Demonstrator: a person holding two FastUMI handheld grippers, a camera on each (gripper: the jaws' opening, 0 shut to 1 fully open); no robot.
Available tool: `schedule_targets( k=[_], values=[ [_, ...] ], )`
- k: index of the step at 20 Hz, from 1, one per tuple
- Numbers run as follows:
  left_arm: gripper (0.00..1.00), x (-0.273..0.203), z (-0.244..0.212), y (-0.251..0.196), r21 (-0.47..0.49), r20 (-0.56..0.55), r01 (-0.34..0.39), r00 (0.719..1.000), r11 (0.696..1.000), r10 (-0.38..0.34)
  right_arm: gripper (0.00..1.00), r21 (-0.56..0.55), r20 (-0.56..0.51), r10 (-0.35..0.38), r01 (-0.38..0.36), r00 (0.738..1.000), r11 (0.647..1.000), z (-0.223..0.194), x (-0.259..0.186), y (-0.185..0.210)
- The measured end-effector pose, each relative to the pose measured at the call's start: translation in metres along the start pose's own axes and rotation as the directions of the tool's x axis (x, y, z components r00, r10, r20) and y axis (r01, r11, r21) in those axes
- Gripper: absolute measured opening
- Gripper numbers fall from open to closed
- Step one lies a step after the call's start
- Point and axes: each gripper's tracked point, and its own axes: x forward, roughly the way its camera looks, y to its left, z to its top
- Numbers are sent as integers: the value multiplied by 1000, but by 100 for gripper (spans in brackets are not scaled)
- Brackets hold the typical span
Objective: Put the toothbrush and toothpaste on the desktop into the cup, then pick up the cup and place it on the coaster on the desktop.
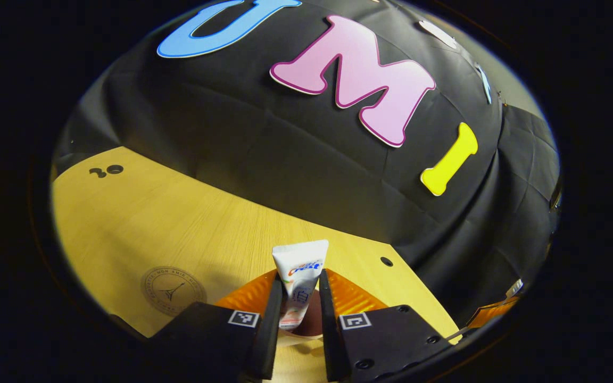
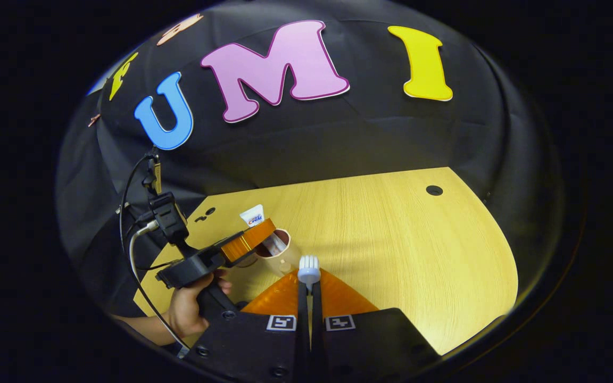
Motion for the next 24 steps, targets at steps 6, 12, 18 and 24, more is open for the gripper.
schedule_targets(
  k=[6,12,18,24],
  values=[
    [67,-12,5,1,57,-13,-15,1000,998,16,5,-2,24,17,-17,1000,1000,17,0,13],
    [74,-39,35,4,23,34,-23,999,999,22,5,-24,69,40,-38,997,999,51,4,26],
    [75,-91,32,20,-59,-7,-22,1000,998,21,5,-45,114,95,-90,989,995,83,20,53],
    [75,-150,13,51,-39,-50,-104,994,994,102,5,-74,121,159,-151,980,986,95,48,86]
  ],
)
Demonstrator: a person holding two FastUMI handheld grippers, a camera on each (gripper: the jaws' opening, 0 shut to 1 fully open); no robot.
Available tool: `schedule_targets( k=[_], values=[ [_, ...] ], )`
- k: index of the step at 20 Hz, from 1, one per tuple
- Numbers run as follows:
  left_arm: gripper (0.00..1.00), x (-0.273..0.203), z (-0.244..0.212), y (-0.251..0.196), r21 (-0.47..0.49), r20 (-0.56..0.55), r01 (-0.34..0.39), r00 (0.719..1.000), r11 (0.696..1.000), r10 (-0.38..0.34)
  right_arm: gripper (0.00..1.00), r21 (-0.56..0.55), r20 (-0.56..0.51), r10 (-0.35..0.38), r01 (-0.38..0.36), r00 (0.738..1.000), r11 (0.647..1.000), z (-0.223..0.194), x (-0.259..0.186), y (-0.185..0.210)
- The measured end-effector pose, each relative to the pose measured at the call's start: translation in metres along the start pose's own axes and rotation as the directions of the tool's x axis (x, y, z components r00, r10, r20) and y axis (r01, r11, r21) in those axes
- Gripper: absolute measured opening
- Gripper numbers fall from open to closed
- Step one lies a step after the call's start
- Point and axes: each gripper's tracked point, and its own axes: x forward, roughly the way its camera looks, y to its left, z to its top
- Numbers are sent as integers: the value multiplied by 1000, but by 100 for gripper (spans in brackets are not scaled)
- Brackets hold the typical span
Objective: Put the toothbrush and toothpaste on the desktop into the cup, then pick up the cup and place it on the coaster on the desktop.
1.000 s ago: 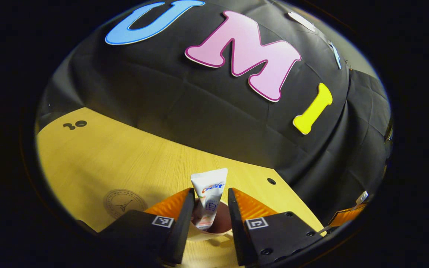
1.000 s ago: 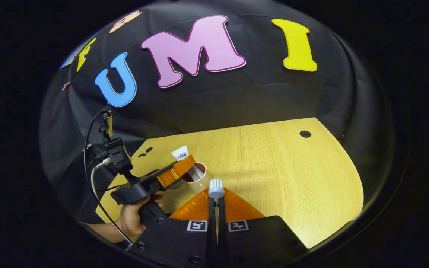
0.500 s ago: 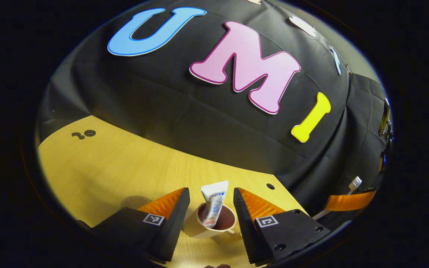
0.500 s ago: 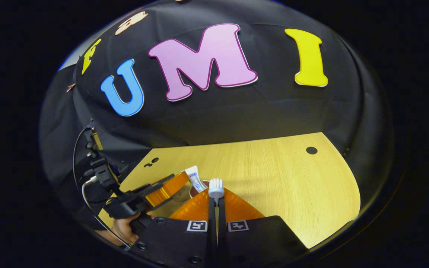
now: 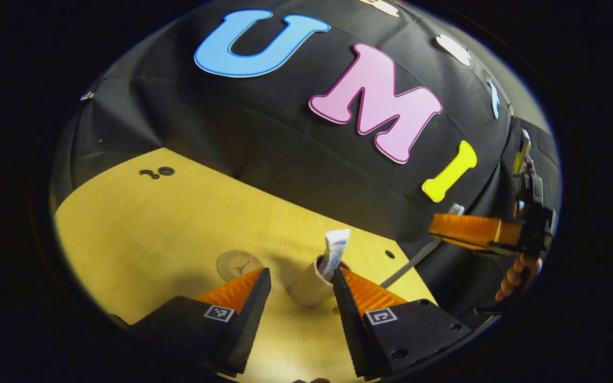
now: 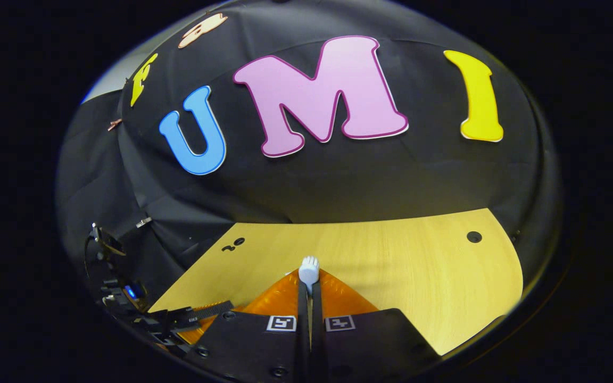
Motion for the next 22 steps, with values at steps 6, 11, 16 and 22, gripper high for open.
schedule_targets(
  k=[6,11,16,22],
  values=[
    [74,-36,-13,10,12,-7,-23,1000,1000,23,5,-12,21,21,-20,1000,1000,13,21,9],
    [74,-48,-20,19,-13,-17,-42,999,999,41,5,-32,32,23,-22,999,999,20,44,9],
    [75,-55,-23,35,-28,-20,-77,997,997,77,5,-97,-16,9,-11,1000,995,-5,59,7],
    [75,-55,-29,46,-47,-29,-103,994,994,101,5,-73,-95,-30,23,995,997,-49,76,-10]
  ],
)
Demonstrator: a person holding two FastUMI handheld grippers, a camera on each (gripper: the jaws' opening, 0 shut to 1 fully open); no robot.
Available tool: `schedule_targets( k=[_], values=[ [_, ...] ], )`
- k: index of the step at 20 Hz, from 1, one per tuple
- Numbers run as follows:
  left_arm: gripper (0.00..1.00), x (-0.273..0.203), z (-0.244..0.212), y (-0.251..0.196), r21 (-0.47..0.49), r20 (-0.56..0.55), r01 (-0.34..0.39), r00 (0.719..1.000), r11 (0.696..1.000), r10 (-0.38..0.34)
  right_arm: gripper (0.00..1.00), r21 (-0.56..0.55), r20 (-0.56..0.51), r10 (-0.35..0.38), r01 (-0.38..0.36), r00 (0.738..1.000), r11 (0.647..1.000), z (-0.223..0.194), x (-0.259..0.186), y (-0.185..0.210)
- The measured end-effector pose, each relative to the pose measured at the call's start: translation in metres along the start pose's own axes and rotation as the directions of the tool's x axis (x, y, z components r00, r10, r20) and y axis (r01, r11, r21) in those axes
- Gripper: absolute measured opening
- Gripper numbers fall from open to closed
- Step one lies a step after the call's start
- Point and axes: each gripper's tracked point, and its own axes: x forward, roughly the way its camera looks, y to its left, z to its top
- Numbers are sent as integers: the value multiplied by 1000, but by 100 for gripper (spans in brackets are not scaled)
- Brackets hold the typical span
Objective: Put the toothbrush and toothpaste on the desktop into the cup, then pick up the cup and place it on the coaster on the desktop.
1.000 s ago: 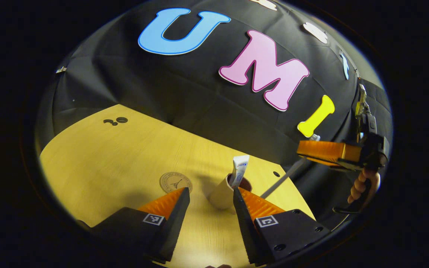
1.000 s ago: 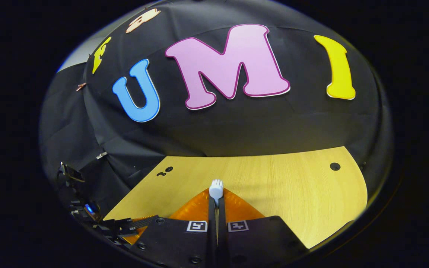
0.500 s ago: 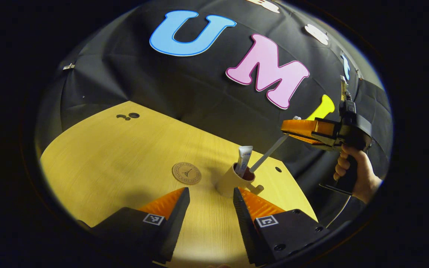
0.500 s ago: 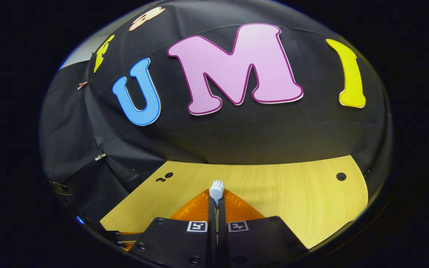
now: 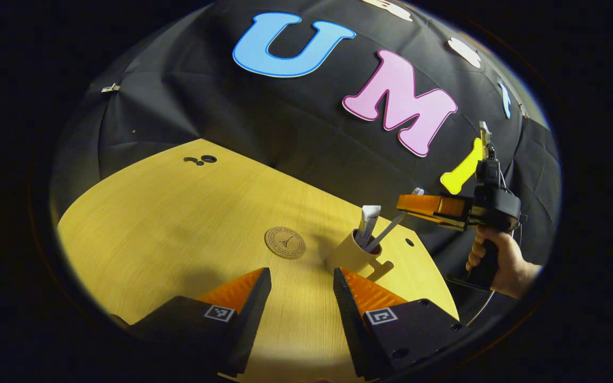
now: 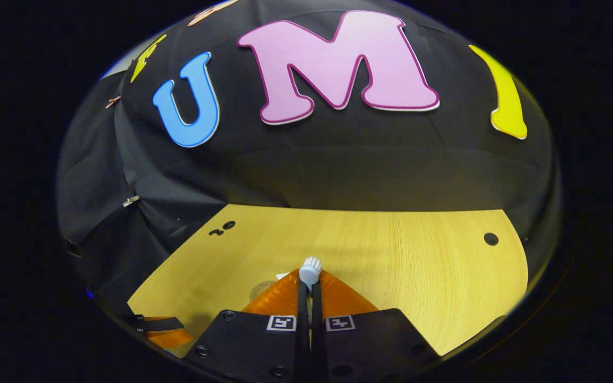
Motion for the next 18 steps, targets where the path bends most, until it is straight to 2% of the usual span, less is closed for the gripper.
schedule_targets(
  k=[7,13,14,18],
  values=[
    [75,0,-10,10,-3,-24,-15,1000,1000,15,6,0,-112,-2,2,994,1000,-44,8,-7],
    [75,4,-10,10,-2,-35,-15,999,1000,15,10,-1,-158,7,-7,987,1000,-60,4,-8],
    [75,5,-11,10,-2,-38,-14,999,1000,13,15,-3,-165,5,-6,986,1000,-63,3,-8],
    [75,8,-13,7,-3,-48,-1,999,1000,1,16,-28,-183,-9,4,983,1000,-70,-6,-7]
  ],
)
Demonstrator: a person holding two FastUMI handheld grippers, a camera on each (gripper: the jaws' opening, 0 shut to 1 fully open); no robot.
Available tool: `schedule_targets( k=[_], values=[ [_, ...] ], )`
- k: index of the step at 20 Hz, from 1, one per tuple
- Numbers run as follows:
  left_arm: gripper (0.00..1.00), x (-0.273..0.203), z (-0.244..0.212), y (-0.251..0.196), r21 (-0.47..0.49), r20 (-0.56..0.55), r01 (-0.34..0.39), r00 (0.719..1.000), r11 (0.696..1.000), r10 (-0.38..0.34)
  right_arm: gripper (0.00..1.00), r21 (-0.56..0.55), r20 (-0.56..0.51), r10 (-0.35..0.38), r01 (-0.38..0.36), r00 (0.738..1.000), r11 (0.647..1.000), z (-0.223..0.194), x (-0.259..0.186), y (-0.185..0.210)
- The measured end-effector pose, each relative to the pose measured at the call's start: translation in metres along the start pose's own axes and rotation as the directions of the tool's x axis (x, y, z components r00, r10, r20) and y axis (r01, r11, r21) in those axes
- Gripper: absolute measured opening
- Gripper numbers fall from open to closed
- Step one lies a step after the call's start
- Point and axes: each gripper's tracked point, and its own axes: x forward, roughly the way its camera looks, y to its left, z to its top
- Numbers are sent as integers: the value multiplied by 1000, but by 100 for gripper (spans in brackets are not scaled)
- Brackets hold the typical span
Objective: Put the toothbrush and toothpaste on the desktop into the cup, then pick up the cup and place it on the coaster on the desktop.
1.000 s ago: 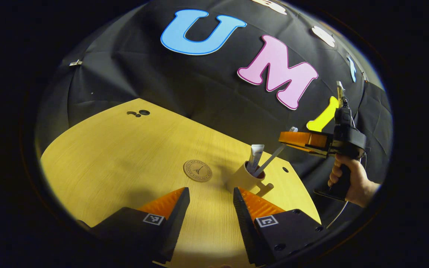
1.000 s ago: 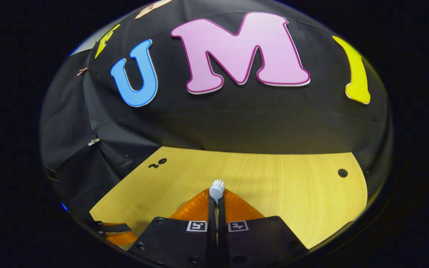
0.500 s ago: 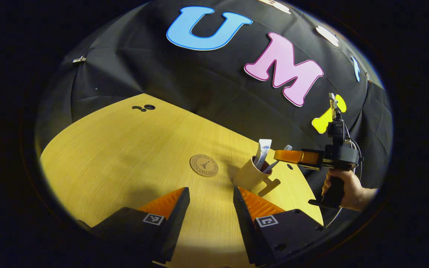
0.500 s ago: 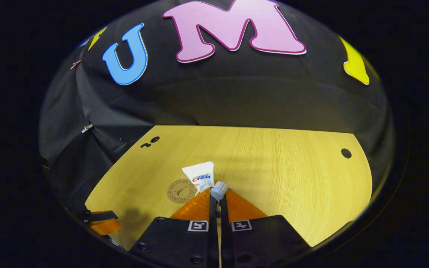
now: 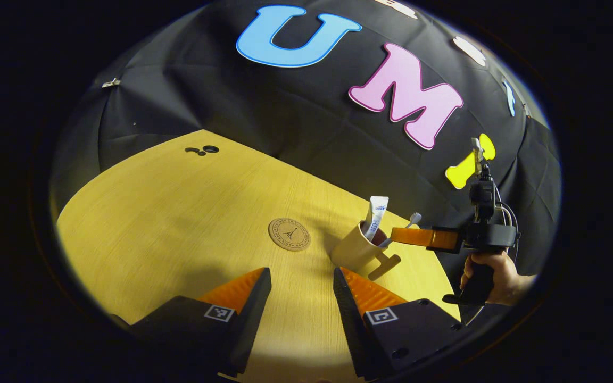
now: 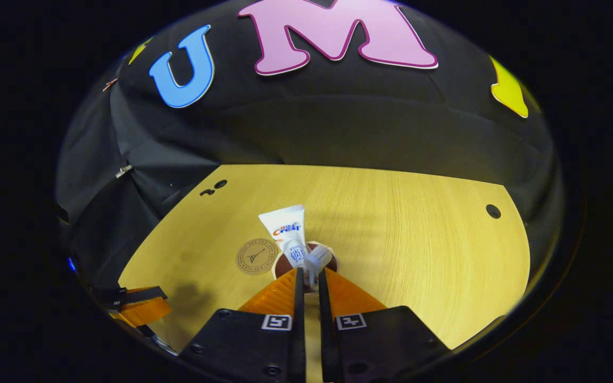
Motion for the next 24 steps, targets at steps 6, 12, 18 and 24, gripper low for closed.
schedule_targets(
  k=[6,12,18,24],
  values=[
    [75,1,2,-1,4,-1,15,1000,1000,-15,26,-30,-36,-17,16,999,999,-14,-18,-10],
    [75,-3,-1,7,-8,0,4,1000,1000,-4,26,-45,-121,-21,15,992,999,-30,-19,-23],
    [75,-5,-8,22,-55,8,-22,1000,998,22,18,-107,-207,19,-42,978,993,-45,-15,-20],
    [75,-7,-18,31,-97,7,-45,999,994,46,36,-189,-306,16,-77,952,979,-56,-1,-19]
  ],
)
